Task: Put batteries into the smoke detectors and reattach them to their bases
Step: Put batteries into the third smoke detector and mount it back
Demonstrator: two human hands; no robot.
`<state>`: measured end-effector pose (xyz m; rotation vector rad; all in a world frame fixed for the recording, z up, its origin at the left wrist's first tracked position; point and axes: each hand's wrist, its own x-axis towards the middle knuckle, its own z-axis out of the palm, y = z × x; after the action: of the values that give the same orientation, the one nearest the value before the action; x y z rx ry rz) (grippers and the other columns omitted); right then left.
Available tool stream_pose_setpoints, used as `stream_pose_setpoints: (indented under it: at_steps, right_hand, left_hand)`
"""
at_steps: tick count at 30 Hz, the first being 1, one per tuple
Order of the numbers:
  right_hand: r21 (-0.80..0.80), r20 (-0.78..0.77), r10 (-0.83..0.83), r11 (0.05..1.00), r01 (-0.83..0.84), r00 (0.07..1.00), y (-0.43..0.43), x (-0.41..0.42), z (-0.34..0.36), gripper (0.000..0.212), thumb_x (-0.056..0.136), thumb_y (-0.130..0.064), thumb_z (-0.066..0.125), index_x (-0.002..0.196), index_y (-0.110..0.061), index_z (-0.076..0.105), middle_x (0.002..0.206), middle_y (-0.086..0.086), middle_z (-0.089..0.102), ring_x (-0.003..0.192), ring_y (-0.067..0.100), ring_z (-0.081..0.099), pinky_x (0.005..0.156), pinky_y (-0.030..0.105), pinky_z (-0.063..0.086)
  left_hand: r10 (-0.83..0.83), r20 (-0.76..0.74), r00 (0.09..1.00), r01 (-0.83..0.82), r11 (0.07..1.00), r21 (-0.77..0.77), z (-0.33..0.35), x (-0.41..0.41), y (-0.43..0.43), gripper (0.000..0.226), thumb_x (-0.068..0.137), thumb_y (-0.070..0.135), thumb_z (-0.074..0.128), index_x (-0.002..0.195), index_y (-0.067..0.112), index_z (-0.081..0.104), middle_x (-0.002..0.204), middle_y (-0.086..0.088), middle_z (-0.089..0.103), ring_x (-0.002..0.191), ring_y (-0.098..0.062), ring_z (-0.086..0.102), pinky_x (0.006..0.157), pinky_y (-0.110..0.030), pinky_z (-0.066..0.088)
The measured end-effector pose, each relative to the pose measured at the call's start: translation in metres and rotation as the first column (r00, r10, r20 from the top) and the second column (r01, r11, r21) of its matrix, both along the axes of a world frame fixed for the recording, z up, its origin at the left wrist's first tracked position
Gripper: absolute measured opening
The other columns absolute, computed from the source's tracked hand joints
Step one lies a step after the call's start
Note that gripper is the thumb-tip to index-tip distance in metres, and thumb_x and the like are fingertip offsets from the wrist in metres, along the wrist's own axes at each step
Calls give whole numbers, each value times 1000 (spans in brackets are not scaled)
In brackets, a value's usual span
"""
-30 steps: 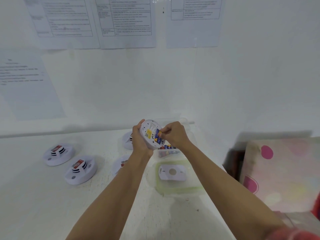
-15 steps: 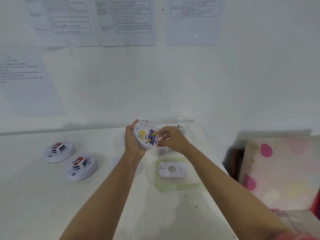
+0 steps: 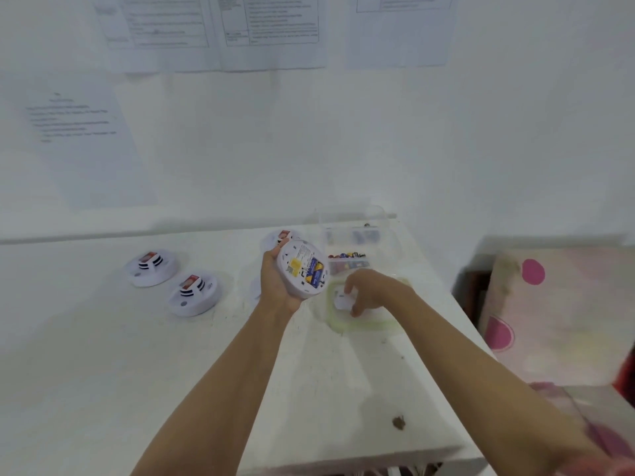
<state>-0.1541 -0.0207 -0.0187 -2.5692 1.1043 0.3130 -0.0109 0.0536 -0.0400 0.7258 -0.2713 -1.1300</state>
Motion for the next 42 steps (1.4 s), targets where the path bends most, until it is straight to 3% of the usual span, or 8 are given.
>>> stream_pose_setpoints:
  at_steps: [11,15,18,23,28,33,39,42]
  right_hand:
    - [-22,249,-95,994,104,964,-2,-19,4,44,69,-27,78,108,-19,61,122,1,51,112,19,49,85,26,39]
    - [58,587,-158,986,154,794,7,-19,36,38,68,-28,80,102,-16,67,96,-2,57,88,13,52,72,22,41]
    - [135,747,-118,991,25,654,29,-4,48,38,67,-21,82,103,-18,68,106,1,63,86,9,53,67,11,40]
    - [48,811,-36,999,-6,583,44,10,33,43,68,-15,79,110,-17,67,112,3,56,99,10,50,79,8,36]
    - [71,842,-54,997,-11,537,39,8,27,44,67,-14,81,109,-16,69,105,0,52,100,12,51,79,7,37]
    - [57,837,-38,998,-18,546,35,8,31,45,66,-14,81,109,-15,69,111,5,55,100,11,51,75,4,36]
    - [63,837,-30,997,-42,546,35,7,35,44,64,-10,82,106,-14,70,111,5,55,99,11,52,82,18,43]
    - [64,835,-26,997,-50,549,34,7,34,44,66,-11,82,107,-15,70,111,0,50,96,7,50,74,7,42]
  left_hand:
    - [-84,-45,995,84,996,12,-9,-1,25,31,91,37,42,103,18,63,101,-9,63,95,-27,56,103,-48,36]
    - [-95,-16,995,94,995,-30,3,-5,22,36,94,35,39,88,18,71,92,-8,67,91,-28,58,91,-46,42]
    - [-146,13,989,147,987,-64,12,-11,15,50,96,36,36,74,17,76,85,-8,71,86,-28,62,85,-43,44]
    - [-187,-61,981,181,980,-85,14,-14,6,47,92,46,33,102,10,62,105,-11,59,100,-28,55,105,-45,30]
    - [-222,-89,971,206,965,-163,13,-13,3,47,92,41,37,80,14,74,97,-10,63,95,-27,57,97,-41,35]
    - [-165,-94,982,153,981,-119,8,-7,-3,36,87,41,45,118,24,49,124,-9,50,112,-30,49,92,-45,39]
    - [-172,-56,983,165,980,-115,11,-6,-4,34,88,41,43,117,24,48,115,-10,54,98,-30,56,83,-41,44]
    - [-199,-70,978,188,972,-144,13,-8,-4,28,89,41,41,110,26,52,105,-9,59,90,-29,59,76,-39,49]
